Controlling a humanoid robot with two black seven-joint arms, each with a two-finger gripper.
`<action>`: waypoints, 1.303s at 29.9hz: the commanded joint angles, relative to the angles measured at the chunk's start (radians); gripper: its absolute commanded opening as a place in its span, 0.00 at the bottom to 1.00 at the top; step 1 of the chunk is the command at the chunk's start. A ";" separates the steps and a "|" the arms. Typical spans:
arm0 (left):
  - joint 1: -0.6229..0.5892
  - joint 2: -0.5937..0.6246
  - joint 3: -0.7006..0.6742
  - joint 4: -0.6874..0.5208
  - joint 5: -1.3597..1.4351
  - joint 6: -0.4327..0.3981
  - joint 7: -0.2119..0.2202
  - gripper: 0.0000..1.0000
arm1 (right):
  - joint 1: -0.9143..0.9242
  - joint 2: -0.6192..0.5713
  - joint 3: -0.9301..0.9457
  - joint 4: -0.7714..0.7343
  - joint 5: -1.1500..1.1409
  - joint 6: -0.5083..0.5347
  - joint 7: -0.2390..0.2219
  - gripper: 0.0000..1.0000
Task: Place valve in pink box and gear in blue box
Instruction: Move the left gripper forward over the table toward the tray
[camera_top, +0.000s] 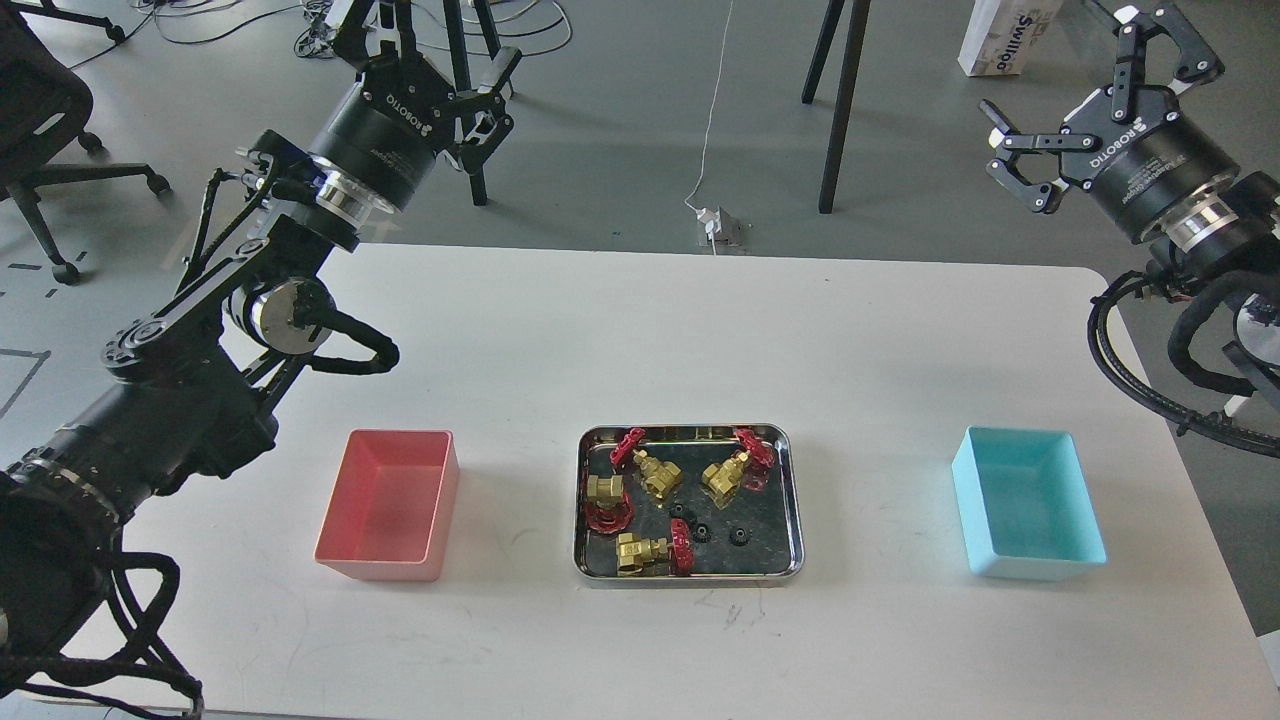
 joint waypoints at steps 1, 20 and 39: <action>0.012 -0.005 0.001 0.051 -0.002 0.000 0.000 1.00 | -0.013 0.007 0.003 0.001 0.001 0.000 0.002 1.00; 0.056 0.260 -0.102 -0.408 -0.048 0.000 0.000 1.00 | 0.117 0.103 0.148 -0.099 0.001 -0.038 -0.003 1.00; -0.964 0.261 1.597 -0.653 0.624 0.490 0.000 0.96 | 0.243 0.103 0.020 -0.102 -0.002 -0.133 -0.012 1.00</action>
